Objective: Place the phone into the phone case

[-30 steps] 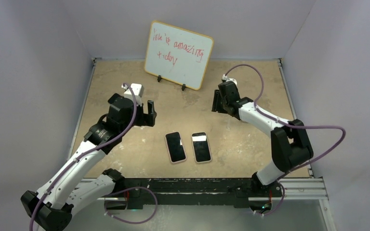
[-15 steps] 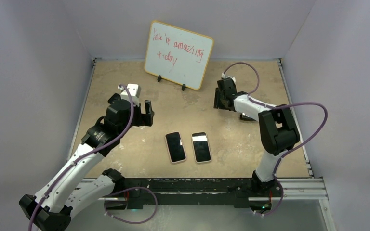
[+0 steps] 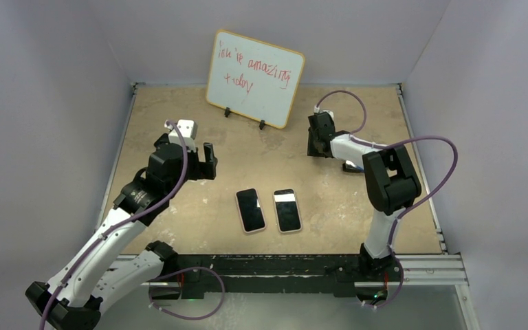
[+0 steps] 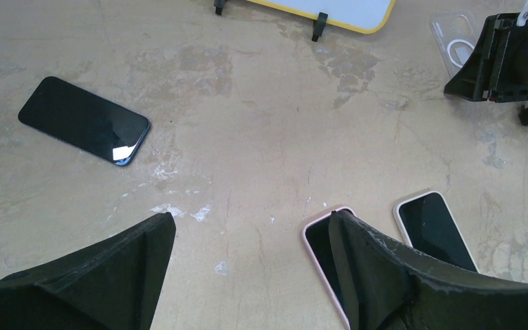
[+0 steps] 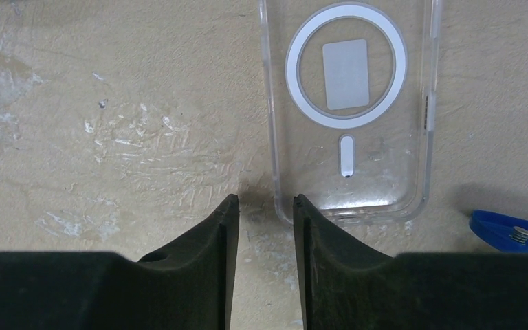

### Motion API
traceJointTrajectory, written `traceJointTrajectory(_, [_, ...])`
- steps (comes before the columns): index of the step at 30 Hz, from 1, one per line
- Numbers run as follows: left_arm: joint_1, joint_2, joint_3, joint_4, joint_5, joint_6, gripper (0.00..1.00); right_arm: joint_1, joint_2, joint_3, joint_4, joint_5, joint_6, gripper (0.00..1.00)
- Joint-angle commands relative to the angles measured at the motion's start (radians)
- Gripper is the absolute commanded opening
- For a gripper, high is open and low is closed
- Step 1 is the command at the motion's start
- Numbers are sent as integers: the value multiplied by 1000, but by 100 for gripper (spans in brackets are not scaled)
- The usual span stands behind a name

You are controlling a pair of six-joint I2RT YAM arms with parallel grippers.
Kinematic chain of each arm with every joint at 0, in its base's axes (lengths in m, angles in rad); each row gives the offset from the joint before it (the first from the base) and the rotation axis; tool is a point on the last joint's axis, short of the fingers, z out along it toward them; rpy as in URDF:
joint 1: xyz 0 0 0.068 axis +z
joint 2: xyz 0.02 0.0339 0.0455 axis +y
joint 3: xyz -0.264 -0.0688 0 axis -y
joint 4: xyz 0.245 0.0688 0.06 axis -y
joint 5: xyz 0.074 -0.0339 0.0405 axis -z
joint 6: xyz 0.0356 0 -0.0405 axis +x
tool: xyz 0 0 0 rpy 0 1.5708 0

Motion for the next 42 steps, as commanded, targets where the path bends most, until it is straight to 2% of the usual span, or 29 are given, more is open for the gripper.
traceJointTrajectory(1, [3,-14,-8,18,-18,4,86,-4,11,23,3,-19,-14,31])
traceJointTrajectory(6, [3,-15,-5,17,-20,6,85,-2,-6,10,10,-54,-20,6])
traceJointTrajectory(8, [3,-20,-6,15,-23,6,86,-2,-39,-18,27,-101,-21,0])
traceJointTrajectory(14, [3,-33,-8,18,-33,3,86,19,-166,-148,98,-262,-38,0])
traceJointTrajectory(22, [3,-33,-3,7,-66,-6,86,176,-236,-184,98,-266,-11,0])
traceJointTrajectory(29, [3,-53,1,-3,-97,-19,86,326,-116,-112,148,-301,87,0])
traceJointTrajectory(34, [3,-75,0,-6,-118,-24,86,431,-13,-18,148,-257,129,0])
traceJointTrajectory(42, [3,-87,1,-18,-152,-32,86,509,75,72,174,-153,194,0])
